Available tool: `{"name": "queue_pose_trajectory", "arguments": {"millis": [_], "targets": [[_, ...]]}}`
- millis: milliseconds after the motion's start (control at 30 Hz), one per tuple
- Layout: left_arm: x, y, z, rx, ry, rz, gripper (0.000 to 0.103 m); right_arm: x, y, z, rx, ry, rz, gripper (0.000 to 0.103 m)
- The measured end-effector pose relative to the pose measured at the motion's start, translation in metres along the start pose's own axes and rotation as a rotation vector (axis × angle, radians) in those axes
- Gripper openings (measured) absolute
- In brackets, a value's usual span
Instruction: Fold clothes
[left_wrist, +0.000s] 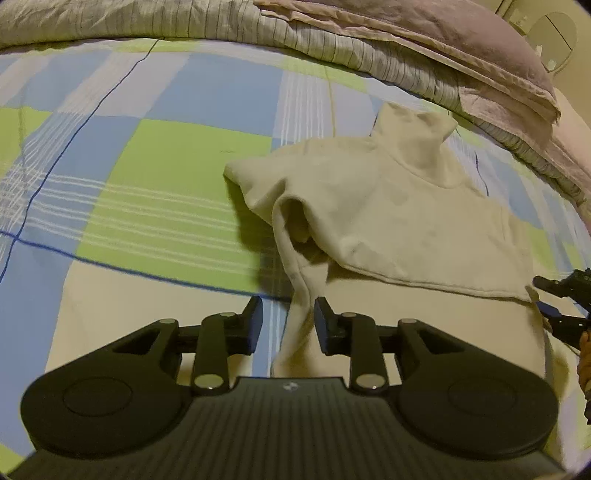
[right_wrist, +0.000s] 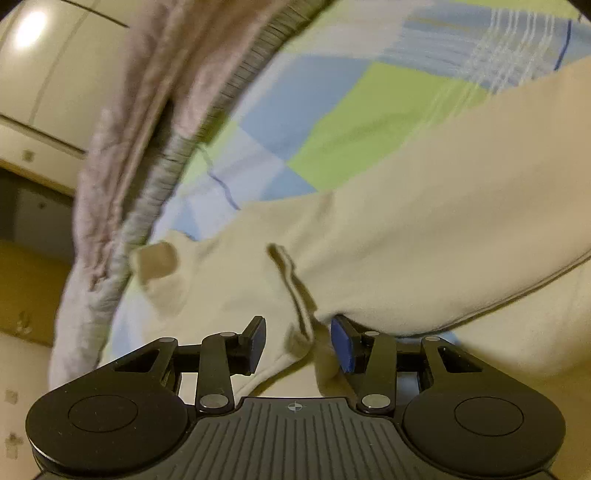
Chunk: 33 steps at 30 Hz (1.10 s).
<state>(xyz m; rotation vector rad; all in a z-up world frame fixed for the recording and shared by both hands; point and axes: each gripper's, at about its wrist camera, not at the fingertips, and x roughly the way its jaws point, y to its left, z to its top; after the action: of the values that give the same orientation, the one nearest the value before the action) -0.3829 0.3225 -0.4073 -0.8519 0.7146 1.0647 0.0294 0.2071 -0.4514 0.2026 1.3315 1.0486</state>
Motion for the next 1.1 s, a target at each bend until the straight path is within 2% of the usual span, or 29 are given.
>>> {"name": "queue_pose_trajectory", "arguments": {"millis": [67,100,133,167,200,300,367,467,533,567,633,667,733,767,800,833,900,933,967,1000,1033,1100], "targets": [[0.007,0.002,0.002,0.008,-0.011,0.002,0.025,0.002,0.004,0.003,-0.038,0.004,-0.017,0.041],[0.01,0.002,0.002,0.01,-0.02,0.005,0.024,0.002,0.006,0.004,-0.056,0.006,-0.025,0.029],[0.012,0.003,0.003,0.013,-0.032,0.007,0.024,0.001,0.009,0.006,-0.078,0.004,-0.027,0.006],[0.014,0.003,0.004,0.02,-0.043,0.009,0.021,-0.004,0.013,0.01,-0.106,-0.009,-0.011,0.005],[0.016,0.003,0.004,0.034,-0.054,0.013,0.005,-0.009,0.017,0.014,-0.135,-0.022,0.004,0.005],[0.015,-0.004,0.001,0.164,-0.086,0.075,0.004,-0.033,0.03,0.022,-0.22,-0.117,0.051,0.004],[0.016,-0.012,-0.006,0.275,-0.096,0.126,0.004,-0.031,0.017,0.03,-0.212,-0.116,-0.026,0.004],[0.023,-0.014,-0.014,0.362,-0.075,0.216,0.0,-0.027,-0.002,0.042,-0.199,-0.114,-0.141,0.005],[0.025,-0.004,-0.013,0.344,-0.058,0.246,0.001,-0.023,-0.015,0.048,-0.194,-0.105,-0.211,0.005],[0.023,0.004,-0.01,0.304,-0.051,0.232,0.001,-0.018,-0.019,0.048,-0.203,-0.086,-0.219,0.005],[0.015,0.021,0.001,0.168,-0.046,0.125,0.002,-0.015,-0.015,0.048,-0.22,-0.086,-0.211,0.005],[0.01,0.03,0.006,0.1,-0.043,0.071,0.007,-0.014,-0.013,0.047,-0.228,-0.086,-0.207,0.005],[0.009,0.049,0.021,-0.076,-0.049,-0.05,0.027,-0.014,-0.015,0.047,-0.209,-0.086,-0.197,0.006],[0.012,0.056,0.029,-0.161,-0.06,-0.1,0.041,-0.014,-0.017,0.048,-0.19,-0.087,-0.192,0.006],[0.016,0.064,0.037,-0.245,-0.069,-0.15,0.046,-0.015,-0.02,0.048,-0.17,-0.087,-0.186,0.006],[0.024,0.071,0.045,-0.319,-0.073,-0.201,0.046,-0.016,-0.023,0.048,-0.151,-0.088,-0.181,0.007],[0.045,0.077,0.059,-0.402,-0.079,-0.267,0.047,-0.019,-0.025,0.048,-0.124,-0.088,-0.174,0.007],[0.058,0.076,0.065,-0.408,-0.069,-0.282,0.047,-0.019,-0.025,0.048,-0.121,-0.088,-0.173,0.007],[0.069,0.074,0.07,-0.407,-0.052,-0.294,0.038,-0.021,-0.024,0.048,-0.126,-0.087,-0.172,0.007],[0.078,0.072,0.074,-0.406,-0.033,-0.304,0.004,-0.022,-0.023,0.048,-0.132,-0.087,-0.172,0.007],[0.081,0.068,0.078,-0.385,-0.037,-0.301,0.003,-0.024,-0.022,0.048,-0.142,-0.087,-0.173,0.006],[0.065,0.051,0.086,-0.243,-0.145,-0.236,0.002,-0.028,-0.017,0.047,-0.188,-0.091,-0.172,0.006]]}}
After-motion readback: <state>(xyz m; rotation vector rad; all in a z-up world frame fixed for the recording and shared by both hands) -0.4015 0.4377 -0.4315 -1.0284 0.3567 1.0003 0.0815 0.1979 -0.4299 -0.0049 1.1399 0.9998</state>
